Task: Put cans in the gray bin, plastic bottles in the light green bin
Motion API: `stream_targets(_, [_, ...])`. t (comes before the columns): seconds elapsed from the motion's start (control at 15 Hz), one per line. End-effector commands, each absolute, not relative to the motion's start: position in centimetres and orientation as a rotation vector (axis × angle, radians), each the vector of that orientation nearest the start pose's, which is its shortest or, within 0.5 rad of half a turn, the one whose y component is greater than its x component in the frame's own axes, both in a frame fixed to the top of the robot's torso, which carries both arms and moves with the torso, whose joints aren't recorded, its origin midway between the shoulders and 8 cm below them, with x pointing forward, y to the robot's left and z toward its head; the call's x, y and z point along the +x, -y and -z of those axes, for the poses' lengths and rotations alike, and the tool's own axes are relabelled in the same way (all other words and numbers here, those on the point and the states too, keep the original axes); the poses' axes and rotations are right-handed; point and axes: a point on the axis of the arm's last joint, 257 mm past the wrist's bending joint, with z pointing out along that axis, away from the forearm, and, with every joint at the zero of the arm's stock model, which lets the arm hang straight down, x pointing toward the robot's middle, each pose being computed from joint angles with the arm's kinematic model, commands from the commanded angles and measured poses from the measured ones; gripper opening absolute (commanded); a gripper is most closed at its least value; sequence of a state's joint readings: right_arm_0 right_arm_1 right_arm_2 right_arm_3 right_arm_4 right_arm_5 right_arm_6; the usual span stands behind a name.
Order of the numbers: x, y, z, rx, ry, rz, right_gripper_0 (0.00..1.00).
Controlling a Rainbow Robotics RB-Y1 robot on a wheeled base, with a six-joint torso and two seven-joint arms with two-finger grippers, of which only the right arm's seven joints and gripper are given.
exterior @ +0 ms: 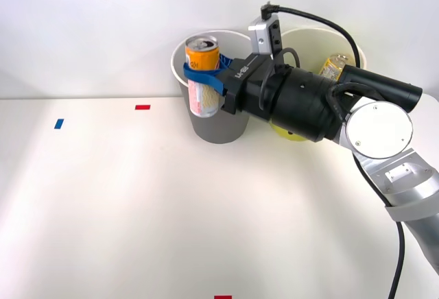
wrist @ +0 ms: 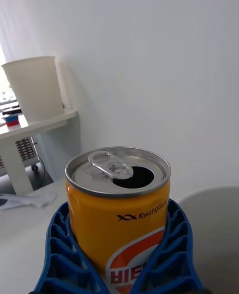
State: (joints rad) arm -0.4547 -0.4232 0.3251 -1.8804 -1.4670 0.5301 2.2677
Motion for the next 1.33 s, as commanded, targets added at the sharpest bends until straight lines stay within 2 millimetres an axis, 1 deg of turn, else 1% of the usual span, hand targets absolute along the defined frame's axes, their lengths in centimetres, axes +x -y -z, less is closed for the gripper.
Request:
stream_targets(0.07, [48.8,-3.4,-4.1,-0.606,-1.195,-0.819,0.0])
stream_targets(0.13, [49.4,-3.3,-5.3,-0.56,-1.167,-0.816,0.0])
stream_targets(0.33, [52.4,-2.5,-6.5,-0.495,-1.153,-0.776,0.0])
stream_targets(0.4, [53.9,-2.1,-6.6,-0.469,-1.157,-0.751,0.0])
stream_targets(0.53, [56.4,-1.5,-6.6,-0.422,-1.165,-0.718,0.0])
stream_targets(0.67, [58.3,-0.9,-6.4,-0.402,-1.18,-0.681,0.0])
stream_targets(0.8, [59.5,-0.5,-6.0,-0.418,-1.194,-0.639,0.0])
stream_targets(1.0, [59.2,-1.3,-5.0,-0.472,-1.198,-0.599,0.0])
stream_targets(1.27, [58.8,-3.0,-3.7,-0.522,-1.187,-0.557,0.0])
stream_targets(1.33, [59.0,-3.2,-3.6,-0.503,-1.18,-0.55,0.1])
